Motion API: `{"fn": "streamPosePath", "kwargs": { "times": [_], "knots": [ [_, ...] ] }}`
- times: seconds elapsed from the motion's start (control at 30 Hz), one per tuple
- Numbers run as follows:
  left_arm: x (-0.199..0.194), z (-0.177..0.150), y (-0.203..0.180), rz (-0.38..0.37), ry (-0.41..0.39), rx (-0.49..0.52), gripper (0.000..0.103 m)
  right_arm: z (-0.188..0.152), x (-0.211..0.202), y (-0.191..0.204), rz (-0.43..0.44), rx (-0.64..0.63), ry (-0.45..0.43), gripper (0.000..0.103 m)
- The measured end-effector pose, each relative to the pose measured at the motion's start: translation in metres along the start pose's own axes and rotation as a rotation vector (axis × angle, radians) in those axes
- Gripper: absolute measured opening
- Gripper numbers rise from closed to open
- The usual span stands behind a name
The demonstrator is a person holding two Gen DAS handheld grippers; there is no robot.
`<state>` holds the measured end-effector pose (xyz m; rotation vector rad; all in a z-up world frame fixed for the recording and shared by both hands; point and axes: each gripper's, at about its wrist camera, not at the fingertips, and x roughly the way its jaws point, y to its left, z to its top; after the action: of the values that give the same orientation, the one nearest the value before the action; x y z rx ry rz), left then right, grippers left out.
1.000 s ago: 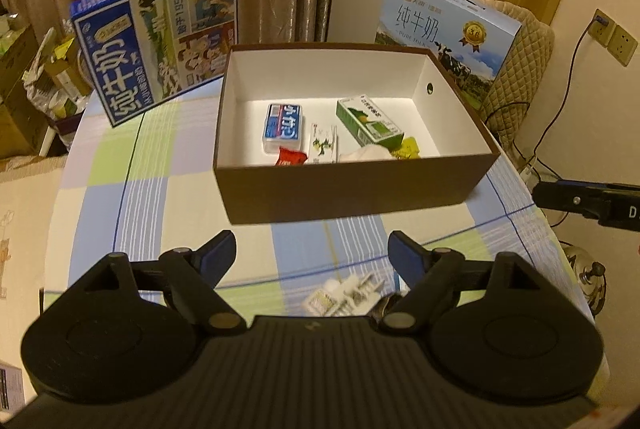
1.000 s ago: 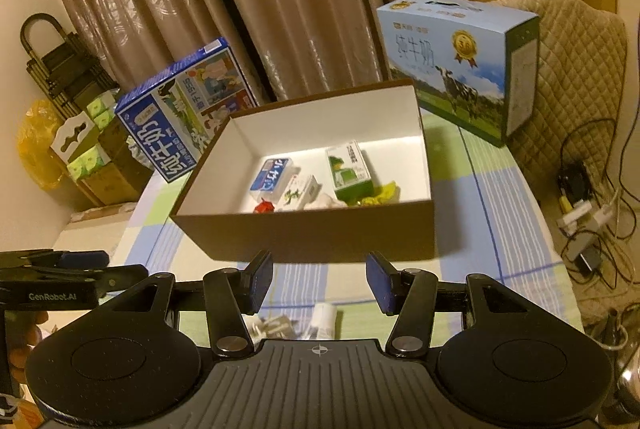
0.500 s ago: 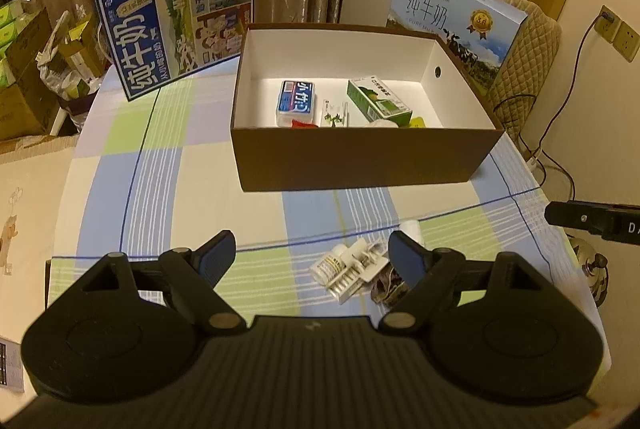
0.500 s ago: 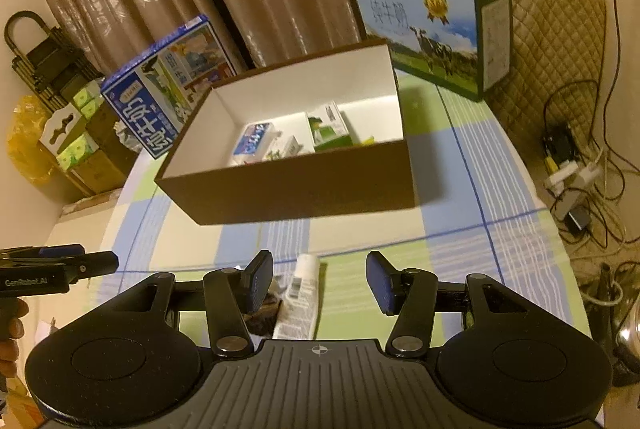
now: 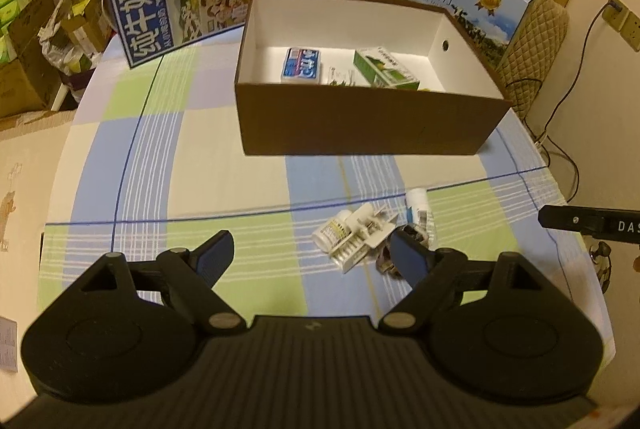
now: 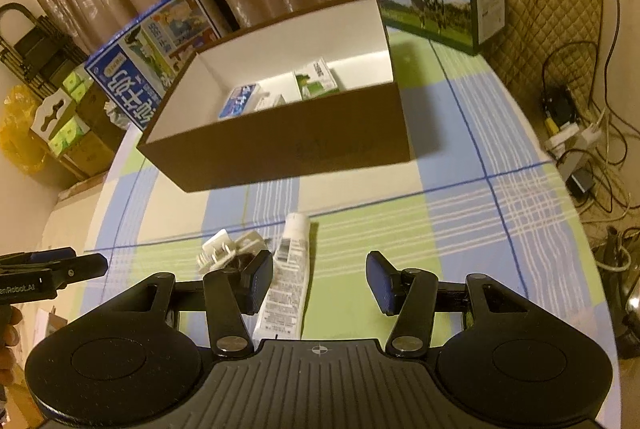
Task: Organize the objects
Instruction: 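Withdraw both tools from the box back over the table items, then grasp the white tube with the right gripper while the left gripper grasps the white pill bottle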
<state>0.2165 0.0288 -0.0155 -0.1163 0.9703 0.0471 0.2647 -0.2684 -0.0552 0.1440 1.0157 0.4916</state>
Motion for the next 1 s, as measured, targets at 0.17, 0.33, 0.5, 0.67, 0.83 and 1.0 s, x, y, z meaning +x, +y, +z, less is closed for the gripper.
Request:
{"fn": "streamPosePath", "kwargs": {
  "times": [0.17,0.33,0.5,0.67,0.83,1.0],
  "knots": [
    [0.008,-0.008,0.006,0.015,0.026,-0.015,0.082,-0.005,0.015,-0.002,0.002,0.005,0.030,0.049],
    [0.017,-0.012,0.012,0.030,0.050,-0.029,0.082,-0.010,0.031,-0.003,0.012,0.004,0.050,0.049],
    [0.026,-0.015,0.015,0.039,0.071,-0.038,0.082,-0.011,0.050,-0.001,0.024,-0.006,0.074,0.049],
    [0.035,-0.016,0.019,0.047,0.085,-0.044,0.082,-0.009,0.069,0.006,0.033,-0.043,0.082,0.049],
    [0.041,-0.016,0.026,0.058,0.089,-0.054,0.082,-0.006,0.089,0.011,0.034,-0.065,0.089,0.049],
    [0.046,-0.016,0.034,0.071,0.094,-0.066,0.082,-0.004,0.108,0.014,0.030,-0.076,0.094,0.048]
  ]
}}
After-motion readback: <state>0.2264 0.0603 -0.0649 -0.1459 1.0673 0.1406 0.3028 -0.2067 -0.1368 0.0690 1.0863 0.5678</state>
